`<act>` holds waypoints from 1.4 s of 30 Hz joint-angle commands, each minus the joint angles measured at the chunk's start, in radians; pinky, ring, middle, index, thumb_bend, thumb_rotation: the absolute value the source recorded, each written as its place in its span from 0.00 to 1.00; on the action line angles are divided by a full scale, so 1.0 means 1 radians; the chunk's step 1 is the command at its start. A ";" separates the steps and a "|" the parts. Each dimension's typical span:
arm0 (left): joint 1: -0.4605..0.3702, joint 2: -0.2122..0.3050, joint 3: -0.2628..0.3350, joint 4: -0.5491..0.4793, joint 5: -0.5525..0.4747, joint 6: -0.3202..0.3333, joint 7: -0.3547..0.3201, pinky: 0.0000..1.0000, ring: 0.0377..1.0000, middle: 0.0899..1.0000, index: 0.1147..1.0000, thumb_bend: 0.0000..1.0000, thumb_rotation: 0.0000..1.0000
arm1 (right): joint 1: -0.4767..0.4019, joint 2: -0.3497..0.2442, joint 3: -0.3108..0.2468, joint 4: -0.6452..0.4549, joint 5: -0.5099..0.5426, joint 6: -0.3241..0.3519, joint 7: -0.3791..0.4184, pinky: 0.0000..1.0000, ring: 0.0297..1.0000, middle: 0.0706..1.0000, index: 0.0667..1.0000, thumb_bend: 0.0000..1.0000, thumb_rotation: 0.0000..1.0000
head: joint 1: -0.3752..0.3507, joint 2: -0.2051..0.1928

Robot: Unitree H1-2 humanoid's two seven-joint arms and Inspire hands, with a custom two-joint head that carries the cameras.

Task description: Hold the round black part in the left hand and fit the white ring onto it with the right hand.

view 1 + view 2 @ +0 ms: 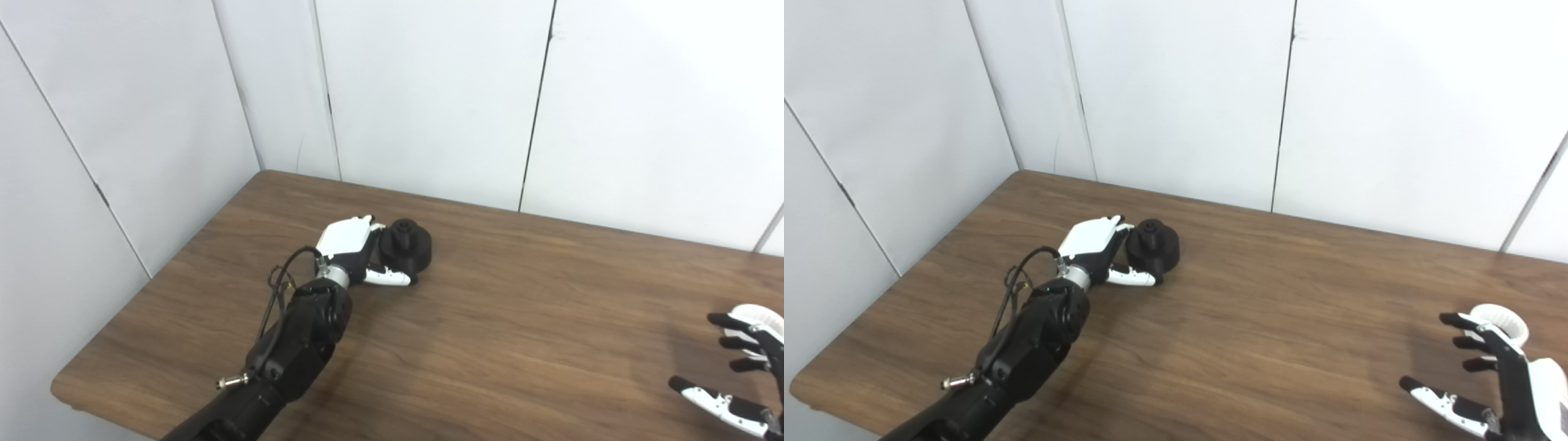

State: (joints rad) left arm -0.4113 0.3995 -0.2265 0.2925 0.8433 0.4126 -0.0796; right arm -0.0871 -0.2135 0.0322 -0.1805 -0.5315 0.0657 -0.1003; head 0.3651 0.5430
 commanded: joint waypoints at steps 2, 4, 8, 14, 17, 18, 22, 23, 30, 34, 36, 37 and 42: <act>-0.068 0.025 -0.010 0.026 0.027 -0.011 0.061 1.00 1.00 1.00 0.84 1.00 0.64 | -0.019 -0.009 -0.012 -0.043 0.004 -0.026 -0.011 0.56 0.68 0.74 0.68 0.77 0.00 | 0.002 0.002; -0.075 0.024 -0.017 0.045 0.024 -0.008 0.071 1.00 1.00 1.00 0.85 1.00 0.64 | -0.016 -0.009 -0.016 -0.042 0.013 -0.030 -0.009 0.56 0.68 0.74 0.68 0.77 0.00 | 0.002 0.002; -0.087 0.022 -0.026 0.076 0.022 -0.009 0.085 1.00 1.00 1.00 0.86 1.00 0.63 | -0.014 -0.011 -0.018 -0.044 0.016 -0.033 -0.009 0.56 0.68 0.74 0.68 0.77 0.00 | 0.000 0.003; -0.094 -0.009 0.003 0.130 -0.039 -0.089 0.188 1.00 1.00 1.00 0.76 1.00 0.49 | -0.013 -0.012 -0.019 -0.052 0.010 -0.027 -0.006 0.56 0.68 0.74 0.68 0.77 0.00 | -0.004 0.009; -0.090 -0.030 0.027 0.152 -0.085 -0.147 0.255 1.00 1.00 1.00 0.62 0.99 0.32 | -0.011 -0.012 -0.019 -0.059 0.012 -0.021 -0.001 0.56 0.68 0.74 0.68 0.77 0.00 | -0.008 0.010; -0.088 -0.037 0.032 0.160 -0.097 -0.169 0.280 1.00 1.00 1.00 0.59 0.98 0.28 | -0.010 -0.012 -0.019 -0.062 0.011 -0.020 0.000 0.56 0.68 0.74 0.68 0.77 0.00 | -0.010 0.011; -0.081 -0.048 0.031 0.167 -0.120 -0.212 0.324 1.00 1.00 1.00 0.54 0.94 0.23 | -0.007 -0.010 -0.021 -0.073 0.004 -0.010 0.005 0.55 0.67 0.74 0.68 0.77 0.00 | -0.015 0.015; -0.081 -0.048 0.029 0.168 -0.121 -0.214 0.326 1.00 1.00 1.00 0.54 0.94 0.22 | -0.006 -0.010 -0.022 -0.075 0.002 -0.008 0.006 0.55 0.67 0.74 0.68 0.76 0.00 | -0.016 0.016; -0.076 -0.043 0.019 0.162 -0.131 -0.223 0.324 1.00 1.00 1.00 0.52 0.92 0.20 | -0.005 -0.002 -0.024 -0.097 -0.006 0.016 0.016 0.55 0.68 0.74 0.68 0.76 0.00 | -0.015 0.019; -0.074 -0.041 0.017 0.156 -0.131 -0.214 0.314 1.00 1.00 1.00 0.51 0.92 0.21 | -0.005 0.000 -0.022 -0.101 -0.006 0.025 0.020 0.55 0.68 0.75 0.68 0.76 0.00 | -0.015 0.024; -0.073 -0.039 0.014 0.152 -0.130 -0.209 0.307 1.00 1.00 1.00 0.51 0.92 0.21 | -0.007 -0.001 -0.023 -0.099 -0.003 0.027 0.021 0.55 0.68 0.75 0.69 0.76 0.00 | -0.018 0.027; -0.073 -0.038 0.013 0.150 -0.130 -0.208 0.304 1.00 1.00 1.00 0.51 0.92 0.21 | -0.008 -0.001 -0.023 -0.102 -0.004 0.033 0.023 0.56 0.68 0.75 0.69 0.76 0.00 | -0.026 0.029; -0.057 -0.038 -0.005 0.143 -0.133 -0.223 0.289 1.00 1.00 1.00 0.51 0.94 0.23 | -0.012 0.006 -0.018 -0.136 -0.019 0.075 0.046 0.55 0.68 0.75 0.69 0.75 0.00 | -0.057 0.039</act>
State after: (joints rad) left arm -0.4683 0.3464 -0.2120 0.4487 0.7028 0.1998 0.2354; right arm -0.0687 -0.2103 0.0148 -0.2697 -0.5365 0.1388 -0.0534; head 0.3068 0.5814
